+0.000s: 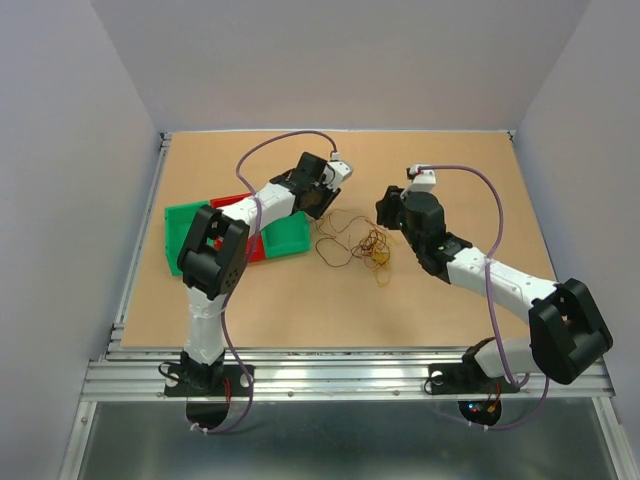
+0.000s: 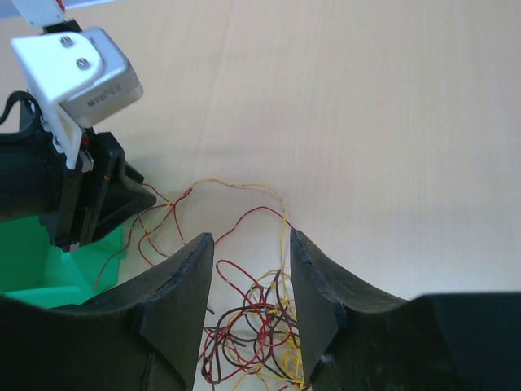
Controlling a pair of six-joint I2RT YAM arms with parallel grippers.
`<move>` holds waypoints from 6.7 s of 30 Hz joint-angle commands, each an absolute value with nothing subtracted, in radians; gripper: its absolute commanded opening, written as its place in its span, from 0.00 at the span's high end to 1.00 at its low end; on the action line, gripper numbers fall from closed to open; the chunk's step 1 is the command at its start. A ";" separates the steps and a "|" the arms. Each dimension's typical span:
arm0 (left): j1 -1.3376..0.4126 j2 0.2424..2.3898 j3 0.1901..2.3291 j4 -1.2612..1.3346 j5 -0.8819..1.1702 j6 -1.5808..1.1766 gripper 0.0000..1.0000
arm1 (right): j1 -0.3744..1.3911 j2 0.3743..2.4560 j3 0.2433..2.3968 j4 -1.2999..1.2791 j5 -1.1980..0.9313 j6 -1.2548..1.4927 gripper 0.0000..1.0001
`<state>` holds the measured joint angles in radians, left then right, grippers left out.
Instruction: Untangle the cables
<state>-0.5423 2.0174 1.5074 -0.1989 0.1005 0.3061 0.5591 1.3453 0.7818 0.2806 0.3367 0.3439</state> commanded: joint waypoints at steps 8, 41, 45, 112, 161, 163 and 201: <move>-0.558 2.013 1.571 -0.258 0.097 0.334 1.00 | 0.551 1.319 0.755 0.359 0.341 0.353 0.55; -0.572 1.275 1.359 -0.153 0.242 0.258 1.00 | 0.551 1.590 0.681 1.044 -0.314 0.259 0.24; -0.572 1.244 1.358 -0.169 0.210 0.256 1.00 | 0.551 1.646 0.710 1.075 -0.360 0.273 0.27; 0.081 1.376 0.965 -0.041 0.396 0.267 1.00 | 0.917 2.362 1.539 1.043 -0.077 0.216 0.64; -0.135 1.382 0.976 0.002 -0.005 0.270 0.41 | 0.724 1.465 0.904 0.386 0.285 0.281 0.51; -0.140 1.362 0.983 0.002 -0.009 0.272 0.39 | 0.719 1.436 0.899 0.339 0.273 0.270 0.51; -0.606 1.762 1.246 0.238 0.147 0.316 0.21 | 0.623 0.977 0.666 0.097 0.445 0.296 0.49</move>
<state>-0.5903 1.7679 1.2011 0.1982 0.3286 0.3439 0.6285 0.9871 0.6865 0.0887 0.4339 0.2867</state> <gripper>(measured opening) 0.789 0.507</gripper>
